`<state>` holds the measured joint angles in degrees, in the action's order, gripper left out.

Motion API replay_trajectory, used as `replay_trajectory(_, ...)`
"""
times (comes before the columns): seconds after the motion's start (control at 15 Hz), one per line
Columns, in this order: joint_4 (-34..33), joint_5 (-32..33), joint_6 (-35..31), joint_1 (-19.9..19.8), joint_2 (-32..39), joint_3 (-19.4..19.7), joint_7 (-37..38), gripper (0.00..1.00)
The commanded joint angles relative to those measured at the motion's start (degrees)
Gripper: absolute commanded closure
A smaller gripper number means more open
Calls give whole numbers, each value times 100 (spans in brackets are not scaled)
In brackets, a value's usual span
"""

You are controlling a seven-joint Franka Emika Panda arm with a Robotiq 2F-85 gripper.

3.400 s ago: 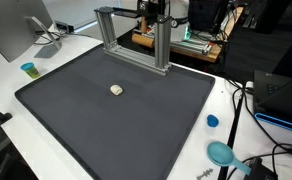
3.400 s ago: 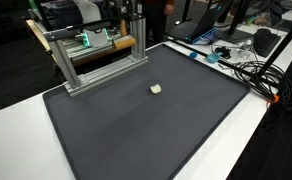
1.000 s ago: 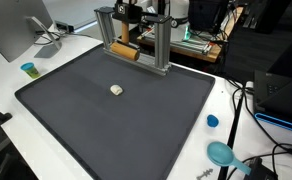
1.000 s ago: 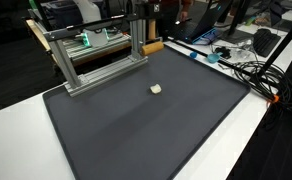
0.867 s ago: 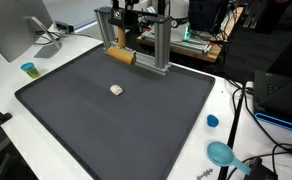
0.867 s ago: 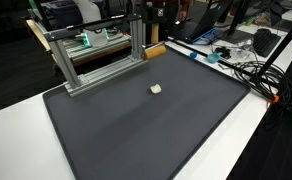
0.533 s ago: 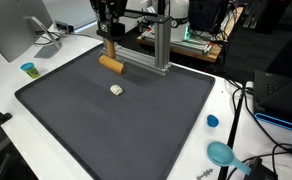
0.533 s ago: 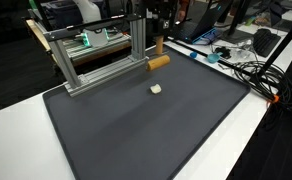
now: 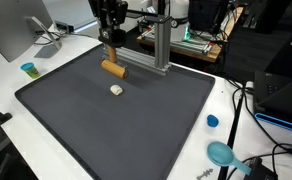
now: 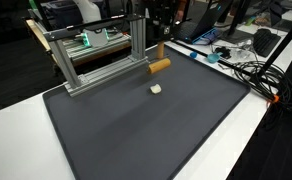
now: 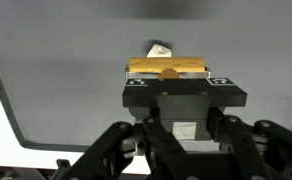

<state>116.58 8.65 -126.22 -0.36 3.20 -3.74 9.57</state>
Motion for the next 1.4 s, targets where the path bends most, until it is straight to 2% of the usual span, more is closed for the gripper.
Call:
replay_trajectory(0.0,-32,-543,-310,5,272,159,31,79)
replay_trajectory(0.27,-47,-858,-504,-50,513,315,71,79)
replay_trajectory(0.93,-4,-684,-903,34,863,488,647,79)
replay_trajectory(1.33,-155,-713,-816,12,1148,572,783,79)
